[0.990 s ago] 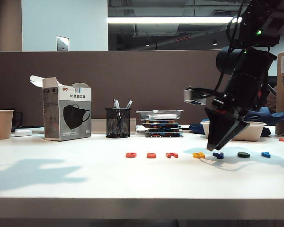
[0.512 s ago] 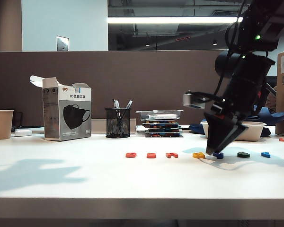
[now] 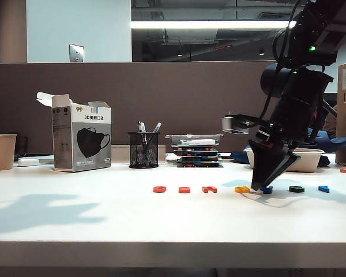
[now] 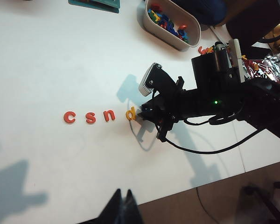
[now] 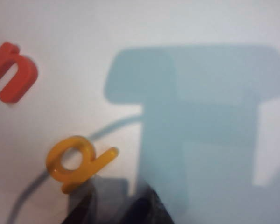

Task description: Select the appropriate letters from the row of letter magnets placed on the table to arrange into the word "yes".

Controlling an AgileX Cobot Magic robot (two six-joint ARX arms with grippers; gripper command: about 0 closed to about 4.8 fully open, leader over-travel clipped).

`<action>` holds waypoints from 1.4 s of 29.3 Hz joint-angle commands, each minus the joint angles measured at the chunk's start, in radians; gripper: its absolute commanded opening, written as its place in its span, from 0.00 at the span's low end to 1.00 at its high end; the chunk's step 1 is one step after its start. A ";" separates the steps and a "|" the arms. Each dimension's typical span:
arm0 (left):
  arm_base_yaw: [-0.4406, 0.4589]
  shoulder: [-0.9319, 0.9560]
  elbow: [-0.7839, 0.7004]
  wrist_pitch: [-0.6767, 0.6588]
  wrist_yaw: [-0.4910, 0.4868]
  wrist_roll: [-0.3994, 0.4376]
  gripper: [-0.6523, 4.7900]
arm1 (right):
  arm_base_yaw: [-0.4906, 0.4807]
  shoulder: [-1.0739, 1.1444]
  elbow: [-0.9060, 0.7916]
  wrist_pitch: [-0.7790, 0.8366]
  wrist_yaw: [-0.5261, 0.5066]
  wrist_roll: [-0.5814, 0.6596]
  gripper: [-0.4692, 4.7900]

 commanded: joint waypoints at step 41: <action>-0.001 -0.003 0.004 0.003 -0.003 0.008 0.11 | 0.024 0.005 -0.001 -0.002 0.091 0.000 0.19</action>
